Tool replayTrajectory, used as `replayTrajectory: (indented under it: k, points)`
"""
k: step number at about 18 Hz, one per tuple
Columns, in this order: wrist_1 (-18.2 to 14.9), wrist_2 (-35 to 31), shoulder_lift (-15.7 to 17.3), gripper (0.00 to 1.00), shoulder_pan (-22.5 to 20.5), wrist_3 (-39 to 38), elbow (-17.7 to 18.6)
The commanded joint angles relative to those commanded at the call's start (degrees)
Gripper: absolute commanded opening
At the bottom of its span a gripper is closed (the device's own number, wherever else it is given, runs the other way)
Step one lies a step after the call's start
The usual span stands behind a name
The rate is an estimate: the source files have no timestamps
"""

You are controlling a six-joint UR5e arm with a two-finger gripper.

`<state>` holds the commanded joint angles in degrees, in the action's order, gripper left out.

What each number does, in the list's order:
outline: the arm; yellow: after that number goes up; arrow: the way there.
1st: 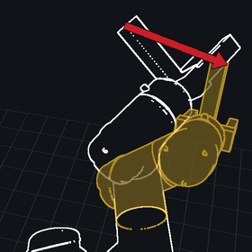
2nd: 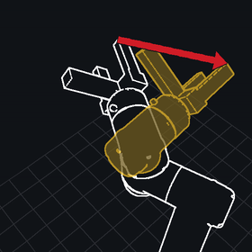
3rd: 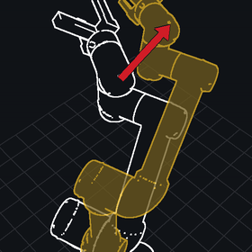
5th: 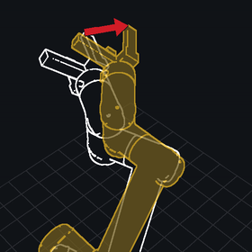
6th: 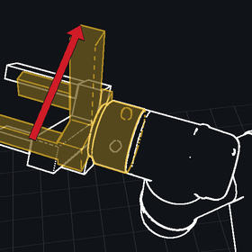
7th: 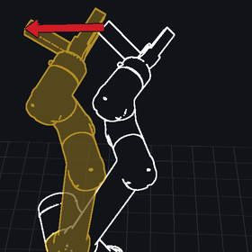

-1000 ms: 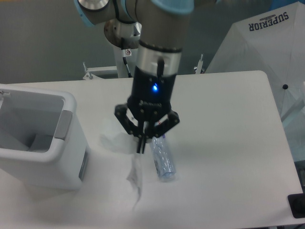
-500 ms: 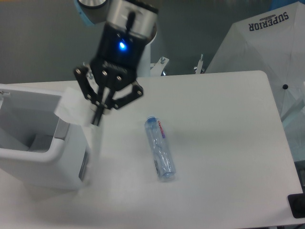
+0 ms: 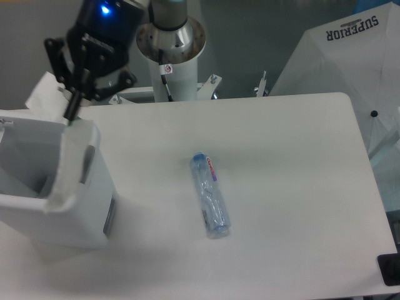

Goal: Place the trash in the trash can
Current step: 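Carry the wrapper over the white bin and lower it inside, then open the gripper to drop the wrapper into the bin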

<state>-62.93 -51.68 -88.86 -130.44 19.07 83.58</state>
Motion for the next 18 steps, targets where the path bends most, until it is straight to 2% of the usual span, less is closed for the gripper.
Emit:
replayTrajectory:
  k: [4, 11, 12, 14, 15, 18]
  points:
    - [0.2, 0.0, -0.2, 0.0, 2.6, 0.2, 0.3]
    - [0.3, -0.5, 0.3, 0.07, 5.2, 4.3, 4.6]
    - [0.3, -0.5, 0.3, 0.13, 5.2, 5.4, 5.1]
    - [0.4, -0.5, 0.2, 0.38, 5.2, 6.1, 5.7]
    - [0.4, -0.6, 0.1, 0.42, 5.2, 6.2, 5.9]
    - [0.4, -0.6, -0.1, 0.7, 5.2, 7.2, 6.7]
